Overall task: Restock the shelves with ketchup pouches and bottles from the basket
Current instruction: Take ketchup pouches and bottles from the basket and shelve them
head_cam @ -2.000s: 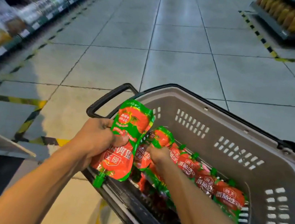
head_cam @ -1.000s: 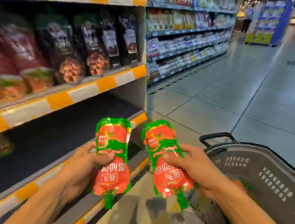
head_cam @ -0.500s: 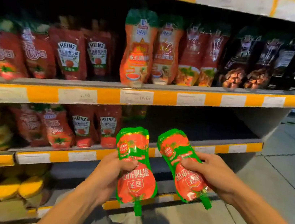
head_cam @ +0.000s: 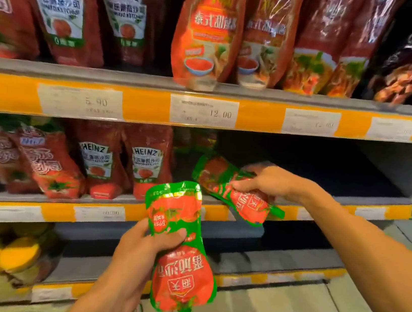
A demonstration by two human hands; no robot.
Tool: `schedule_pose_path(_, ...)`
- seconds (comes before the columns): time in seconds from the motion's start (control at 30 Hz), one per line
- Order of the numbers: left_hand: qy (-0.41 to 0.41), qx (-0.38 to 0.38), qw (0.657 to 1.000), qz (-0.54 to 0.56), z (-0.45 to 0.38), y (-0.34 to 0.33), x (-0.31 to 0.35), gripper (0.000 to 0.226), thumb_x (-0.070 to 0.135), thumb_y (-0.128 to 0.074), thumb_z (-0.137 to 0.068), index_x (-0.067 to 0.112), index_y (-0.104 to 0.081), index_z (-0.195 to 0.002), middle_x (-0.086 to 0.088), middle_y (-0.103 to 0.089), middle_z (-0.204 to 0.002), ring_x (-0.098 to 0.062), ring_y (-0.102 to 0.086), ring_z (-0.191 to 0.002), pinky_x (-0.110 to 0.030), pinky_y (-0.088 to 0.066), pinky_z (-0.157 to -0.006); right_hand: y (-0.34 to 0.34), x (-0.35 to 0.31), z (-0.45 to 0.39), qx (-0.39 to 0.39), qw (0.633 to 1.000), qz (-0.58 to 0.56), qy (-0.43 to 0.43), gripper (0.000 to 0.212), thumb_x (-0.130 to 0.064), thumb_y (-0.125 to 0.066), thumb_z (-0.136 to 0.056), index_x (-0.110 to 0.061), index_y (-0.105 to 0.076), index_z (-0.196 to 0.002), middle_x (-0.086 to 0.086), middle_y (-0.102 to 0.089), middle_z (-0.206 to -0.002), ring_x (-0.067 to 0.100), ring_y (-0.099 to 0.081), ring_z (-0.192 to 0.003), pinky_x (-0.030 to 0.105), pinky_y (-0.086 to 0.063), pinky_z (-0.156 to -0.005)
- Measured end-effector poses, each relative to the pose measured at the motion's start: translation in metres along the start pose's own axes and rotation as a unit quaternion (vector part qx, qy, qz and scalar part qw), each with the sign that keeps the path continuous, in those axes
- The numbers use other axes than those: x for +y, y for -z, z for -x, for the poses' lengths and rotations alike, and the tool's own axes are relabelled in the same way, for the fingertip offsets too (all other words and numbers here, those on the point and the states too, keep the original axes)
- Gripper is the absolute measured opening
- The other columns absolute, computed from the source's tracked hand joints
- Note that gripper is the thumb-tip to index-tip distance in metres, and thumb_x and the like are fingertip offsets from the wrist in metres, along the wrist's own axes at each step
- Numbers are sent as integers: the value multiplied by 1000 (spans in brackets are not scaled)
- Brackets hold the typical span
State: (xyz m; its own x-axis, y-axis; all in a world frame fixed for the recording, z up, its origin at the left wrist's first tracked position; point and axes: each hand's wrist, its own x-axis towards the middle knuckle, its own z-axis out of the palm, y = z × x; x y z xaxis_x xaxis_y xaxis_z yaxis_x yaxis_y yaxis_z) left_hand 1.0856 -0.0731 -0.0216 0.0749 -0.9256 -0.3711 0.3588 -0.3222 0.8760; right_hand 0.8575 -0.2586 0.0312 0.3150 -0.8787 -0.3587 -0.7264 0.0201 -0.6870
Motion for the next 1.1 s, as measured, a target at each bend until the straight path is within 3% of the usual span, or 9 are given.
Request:
schedule_pose_path(0.1,-12,1,1000,3,-9,1,1,46,16,-82,-60,11,-74,-105,-15,-77,-98,-29,-76,-83,-27,-57,-57,10,-6,-25,-41,997,60,-18,42,-34,-67,-95,-20,-54,-132,13,-65,-130,28,-66,-114,38,-53,-94)
schedule_pose_path(0.2,-6,4,1000,-5,-15,0,0,57,23,-85,-54,13,-73,-108,-13,-77,-99,-29,-76,-86,-33,-57,-65,31,1,-41,-28,980,157,-116,55,-27,-48,-105,1,-35,-151,16,-34,-159,30,-37,-144,29,-36,-102)
schedule_pose_path(0.3,6,7,1000,-9,-20,-5,0,65,25,-87,-47,13,-71,-110,-13,-77,-99,-30,-75,-88,-37,-53,-74,35,9,-51,7,953,280,-120,54,-44,-49,-104,-15,-46,-149,8,-45,-155,30,-50,-131,37,-43,-106)
schedule_pose_path(0.4,11,9,1000,-8,-22,-9,-3,66,18,-85,-45,8,-70,-109,-18,-76,-96,-35,-75,-86,-40,-54,-76,16,0,-48,-12,952,301,-60,52,-38,-45,-107,-37,-18,-151,-19,-22,-156,29,-48,-118,29,-33,-108)
schedule_pose_path(0.5,16,7,1000,-5,-23,-10,-4,66,15,-83,-44,8,-70,-108,-19,-76,-93,-35,-75,-82,-41,-55,-77,-1,7,-53,115,969,219,10,44,-40,-53,-102,-34,-48,-146,3,-51,-148,31,-49,-130,42,-42,-107)
schedule_pose_path(0.63,23,-5,1000,1,-22,-10,-2,68,15,-84,-44,9,-70,-110,-18,-76,-95,-34,-75,-84,-42,-54,-79,-36,22,-34,359,914,189,7,57,-64,-50,-91,-19,-58,-126,14,-61,-123,37,-55,-114,41,-46,-87)
schedule_pose_path(0.8,33,-11,999,9,-18,-12,-1,67,14,-83,-47,9,-69,-112,-17,-76,-97,-34,-75,-87,-45,-55,-83,-62,12,-35,161,951,252,-73,64,-71,-25,-98,-45,-19,-156,15,-25,-158,38,-21,-144,59,-15,-114)
schedule_pose_path(1.0,47,-8,998,30,-18,-9,3,63,7,-80,-51,8,-68,-113,-19,-76,-96,-35,-75,-80,-42,-53,-75,-41,12,-51,101,963,245,42,48,-31,-35,-109,-42,-30,-155,2,-11,-168,26,0,-155,53,0,-124)
schedule_pose_path(1.1,49,-6,998,37,-20,-7,4,64,6,-80,-52,7,-68,-114,-20,-76,-96,-35,-75,-80,-41,-53,-73,-33,8,-58,106,963,246,29,48,-26,-37,-108,-43,-34,-153,1,-16,-167,29,-9,-154,52,-11,-123)
